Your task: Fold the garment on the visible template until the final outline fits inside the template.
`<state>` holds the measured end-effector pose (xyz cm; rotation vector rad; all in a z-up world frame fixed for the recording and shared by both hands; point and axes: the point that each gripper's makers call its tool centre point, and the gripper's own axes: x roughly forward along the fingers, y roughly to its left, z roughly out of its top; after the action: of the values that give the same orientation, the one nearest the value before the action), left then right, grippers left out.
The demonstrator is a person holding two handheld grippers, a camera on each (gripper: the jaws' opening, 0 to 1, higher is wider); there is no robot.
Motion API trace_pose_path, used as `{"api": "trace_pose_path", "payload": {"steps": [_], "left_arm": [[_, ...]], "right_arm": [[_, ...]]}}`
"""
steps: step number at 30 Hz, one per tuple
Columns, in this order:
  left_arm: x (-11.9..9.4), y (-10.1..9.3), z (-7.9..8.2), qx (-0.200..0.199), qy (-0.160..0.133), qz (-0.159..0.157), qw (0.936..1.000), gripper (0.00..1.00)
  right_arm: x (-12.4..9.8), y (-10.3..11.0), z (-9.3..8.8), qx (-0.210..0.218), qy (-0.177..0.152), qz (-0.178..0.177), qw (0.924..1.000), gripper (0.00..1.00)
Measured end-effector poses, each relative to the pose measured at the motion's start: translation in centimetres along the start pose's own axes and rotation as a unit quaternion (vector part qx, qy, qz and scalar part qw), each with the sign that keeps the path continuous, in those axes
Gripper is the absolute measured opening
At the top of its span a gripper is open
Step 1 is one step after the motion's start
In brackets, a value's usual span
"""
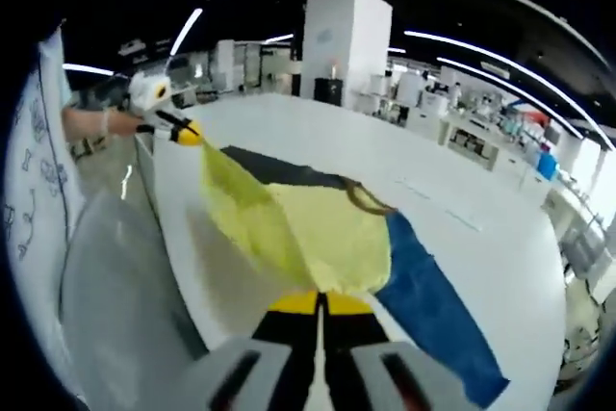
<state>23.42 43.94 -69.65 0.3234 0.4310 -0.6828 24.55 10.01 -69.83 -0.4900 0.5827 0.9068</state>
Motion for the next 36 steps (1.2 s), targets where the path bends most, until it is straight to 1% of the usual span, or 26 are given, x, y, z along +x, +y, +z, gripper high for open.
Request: {"api": "trace_pose_path", "payload": {"steps": [1,2,4,5,6,7,8,9,11,12,13,14,16,18,20,22,26,28,30,32,34,36], "left_arm": [[-0.2,-0.6,-0.6,0.001,0.009,-0.008,0.9999,0.0],[-0.3,-1.7,-1.3,0.018,0.021,-0.025,0.9993,0.0],[-0.4,-2.7,-2.2,0.024,0.03,-0.039,0.9985,0.0],[-0.4,-3.5,-3.2,0.021,0.04,-0.055,0.9975,0.0],[-0.3,-3.9,-3.7,0.018,0.039,-0.062,0.9971,0.0],[-0.2,-4.3,-4.6,0.013,0.052,-0.069,0.9962,0.0],[-0.2,-4.7,-5.6,0.007,0.065,-0.072,0.9953,0.0],[0.1,-4.9,-6.2,0.007,0.066,-0.073,0.9951,0.0],[0.3,-5.5,-7.9,0.007,0.092,-0.08,0.9926,0.0],[0.5,-5.6,-8.2,0.004,0.09,-0.079,0.9928,0.0],[0.6,-5.9,-8.9,-0.008,0.101,-0.082,0.9914,0.0],[0.7,-6.1,-9.3,-0.01,0.104,-0.084,0.9909,0.0],[0.9,-6.6,-10.3,-0.01,0.116,-0.089,0.9892,0.0],[1.1,-6.9,-10.8,-0.009,0.119,-0.091,0.9886,0.0],[1.4,-7.2,-11.9,-0.015,0.13,-0.098,0.9865,0.0],[1.4,-7.6,-12.1,-0.015,0.133,-0.103,0.9856,0.0],[1.9,-8.6,-12.5,0.0,0.145,-0.116,0.9826,0.0],[1.9,-9.1,-12.2,-0.001,0.145,-0.12,0.9822,0.0],[1.9,-8.8,-12.5,0.005,0.148,-0.117,0.982,0.0],[1.8,-9.0,-12.5,-0.001,0.149,-0.12,0.9815,0.0],[1.8,-9.2,-12.7,0.002,0.151,-0.121,0.9811,0.0],[1.8,-8.8,-13.2,0.003,0.149,-0.122,0.9812,0.0]], "right_arm": [[-0.1,0.5,-0.1,-0.013,0.006,0.002,0.9999,0.0],[-0.1,1.4,-0.4,-0.022,0.014,0.008,0.9996,0.0],[0.0,2.9,-0.8,-0.035,0.022,0.031,0.9987,0.0],[0.1,4.0,-1.5,-0.04,0.035,0.043,0.9976,0.0],[0.3,4.3,-2.2,-0.053,0.05,0.046,0.9963,0.0],[0.4,4.7,-3.0,-0.064,0.062,0.049,0.9948,0.0],[0.7,5.3,-4.0,-0.067,0.076,0.056,0.9933,0.0],[0.9,5.7,-4.6,-0.07,0.082,0.063,0.9922,0.0],[1.3,6.2,-6.3,-0.07,0.104,0.069,0.9897,0.0],[1.5,6.4,-7.1,-0.075,0.113,0.071,0.9882,0.0],[1.7,6.6,-7.7,-0.074,0.12,0.074,0.9873,0.0],[1.8,6.8,-8.3,-0.074,0.127,0.078,0.986,0.0],[2.0,7.1,-10.1,-0.063,0.146,0.088,0.9833,0.0],[2.3,6.9,-11.6,-0.065,0.158,0.086,0.9816,0.0],[2.6,6.9,-12.8,-0.057,0.168,0.088,0.9801,0.0],[2.6,6.8,-13.4,-0.051,0.175,0.087,0.9793,0.0],[2.6,6.6,-14.4,-0.06,0.188,0.087,0.9765,0.0],[2.5,6.6,-14.6,-0.064,0.194,0.086,0.9751,0.0],[2.4,6.8,-14.7,-0.059,0.195,0.089,0.975,0.0],[2.5,6.6,-14.8,-0.058,0.193,0.085,0.9758,0.0],[2.5,6.7,-14.9,-0.053,0.193,0.085,0.976,0.0],[2.5,6.8,-14.9,-0.053,0.194,0.086,0.9758,0.0]]}}
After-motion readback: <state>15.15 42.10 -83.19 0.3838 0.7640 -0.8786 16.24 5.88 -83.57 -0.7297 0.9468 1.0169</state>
